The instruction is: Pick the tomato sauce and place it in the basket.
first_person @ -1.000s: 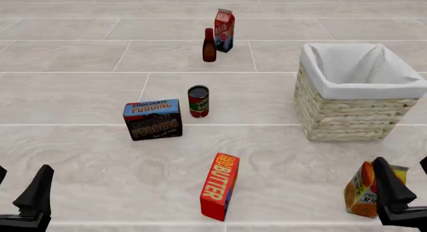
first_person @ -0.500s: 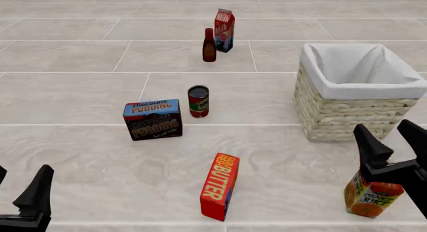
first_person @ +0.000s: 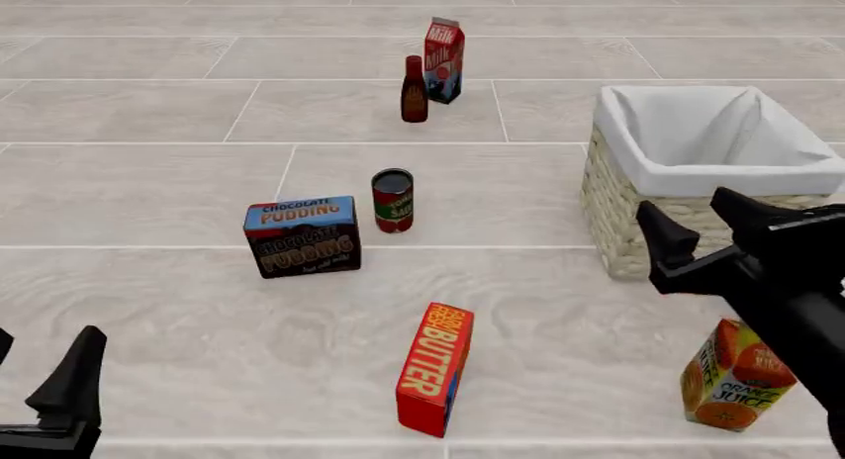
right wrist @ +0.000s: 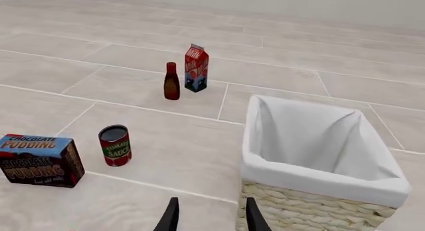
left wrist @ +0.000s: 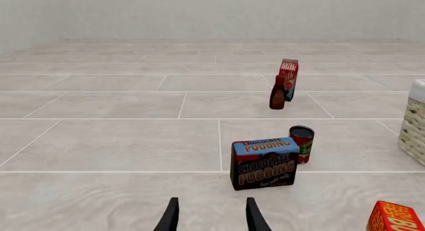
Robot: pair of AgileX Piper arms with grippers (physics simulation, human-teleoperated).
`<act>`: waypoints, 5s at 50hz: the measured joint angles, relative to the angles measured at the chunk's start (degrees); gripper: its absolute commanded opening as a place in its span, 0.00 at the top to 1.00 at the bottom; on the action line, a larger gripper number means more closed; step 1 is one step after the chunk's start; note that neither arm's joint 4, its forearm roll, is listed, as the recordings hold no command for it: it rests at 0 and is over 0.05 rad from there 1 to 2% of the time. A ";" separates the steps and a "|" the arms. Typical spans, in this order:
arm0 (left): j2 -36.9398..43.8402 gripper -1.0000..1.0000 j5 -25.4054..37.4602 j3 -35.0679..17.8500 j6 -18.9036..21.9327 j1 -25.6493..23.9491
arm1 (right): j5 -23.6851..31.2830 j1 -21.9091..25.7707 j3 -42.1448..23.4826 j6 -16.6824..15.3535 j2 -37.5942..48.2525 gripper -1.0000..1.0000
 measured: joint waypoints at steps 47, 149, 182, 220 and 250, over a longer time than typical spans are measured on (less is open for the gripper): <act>0.00 0.00 0.00 0.00 0.00 0.00 | -0.18 13.14 -24.51 -2.47 35.83 0.00; 0.00 0.00 0.00 0.00 0.00 0.00 | 2.99 19.54 -59.80 -2.37 70.86 0.00; 0.00 0.00 0.00 0.00 0.00 0.00 | 4.97 21.06 -67.33 -2.22 78.47 0.00; 0.00 0.00 0.00 0.00 0.00 0.00 | 8.30 20.93 -75.80 -2.69 85.53 0.00; 0.00 0.00 0.00 0.00 0.00 0.00 | 10.73 21.28 -81.84 -3.49 89.13 1.00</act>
